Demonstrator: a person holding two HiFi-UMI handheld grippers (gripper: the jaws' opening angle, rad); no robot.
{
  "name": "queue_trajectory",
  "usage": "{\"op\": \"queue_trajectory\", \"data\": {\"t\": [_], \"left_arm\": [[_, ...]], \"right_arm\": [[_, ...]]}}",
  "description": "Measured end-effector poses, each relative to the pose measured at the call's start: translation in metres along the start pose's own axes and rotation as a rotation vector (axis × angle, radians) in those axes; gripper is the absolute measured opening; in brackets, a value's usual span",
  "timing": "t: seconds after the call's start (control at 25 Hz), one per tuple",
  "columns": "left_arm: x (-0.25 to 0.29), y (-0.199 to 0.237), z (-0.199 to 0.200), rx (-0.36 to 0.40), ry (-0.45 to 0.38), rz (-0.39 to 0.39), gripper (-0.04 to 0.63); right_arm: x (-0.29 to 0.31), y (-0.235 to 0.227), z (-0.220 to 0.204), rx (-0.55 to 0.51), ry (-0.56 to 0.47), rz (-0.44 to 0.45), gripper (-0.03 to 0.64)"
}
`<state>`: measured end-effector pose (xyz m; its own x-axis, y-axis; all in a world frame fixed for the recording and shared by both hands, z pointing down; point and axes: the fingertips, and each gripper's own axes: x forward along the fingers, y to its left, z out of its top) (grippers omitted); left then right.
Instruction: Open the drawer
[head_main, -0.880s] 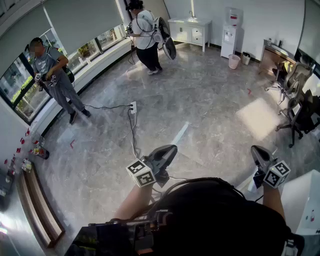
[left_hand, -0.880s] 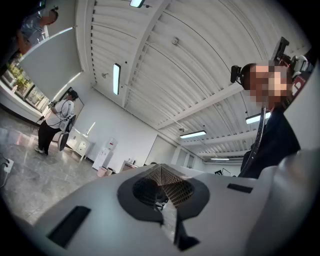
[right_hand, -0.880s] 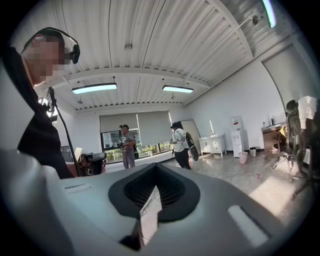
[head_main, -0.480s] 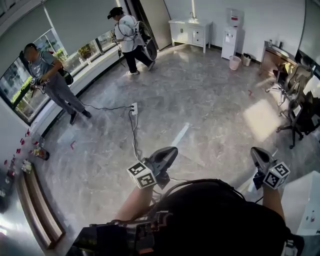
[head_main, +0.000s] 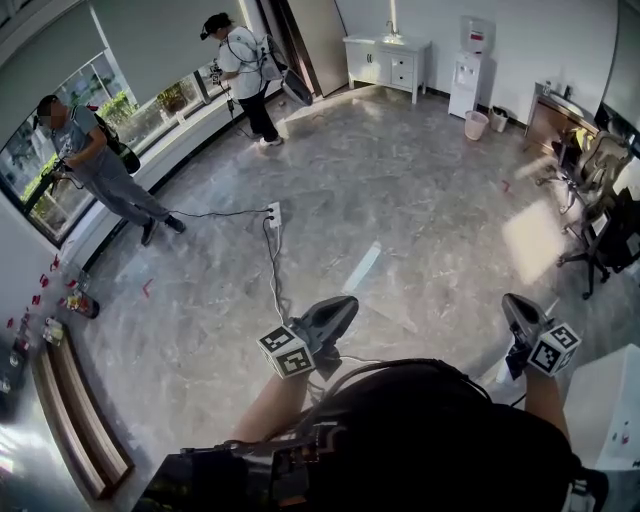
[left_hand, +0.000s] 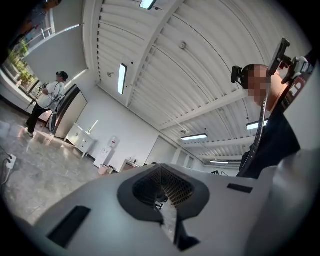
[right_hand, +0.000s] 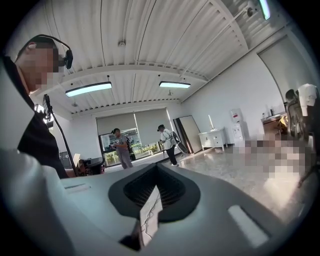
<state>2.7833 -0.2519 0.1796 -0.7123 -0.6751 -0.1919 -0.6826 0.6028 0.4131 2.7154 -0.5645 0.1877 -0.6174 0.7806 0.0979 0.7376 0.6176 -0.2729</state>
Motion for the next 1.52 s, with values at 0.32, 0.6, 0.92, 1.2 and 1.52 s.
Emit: {"op": "queue_trajectory", "data": {"t": [0.32,0.6,0.92,1.2,1.52], "left_arm": [[-0.039,0.042,0.020,-0.026,-0.005,0.016,0.002],[-0.071,0.082,0.028,-0.053,-0.025,0.053,0.002],[-0.070,0.097,0.026,-0.067,-0.034,0.078,0.002],[-0.043,0.105,0.027,-0.018,-0.032,0.154,0.002],[0.072,0.099,0.022,-0.002,-0.046,0.233,0.002]], "right_arm": [[0.053,0.030,-0.004,-0.001,0.013,0.003,0.002],[0.098,0.052,-0.015,-0.025,0.065,0.023,0.002],[0.127,0.040,-0.008,-0.023,0.091,0.053,0.002],[0.149,-0.004,-0.006,0.004,0.089,0.129,0.002],[0.158,-0.124,0.030,0.023,0.081,0.210,0.002]]}}
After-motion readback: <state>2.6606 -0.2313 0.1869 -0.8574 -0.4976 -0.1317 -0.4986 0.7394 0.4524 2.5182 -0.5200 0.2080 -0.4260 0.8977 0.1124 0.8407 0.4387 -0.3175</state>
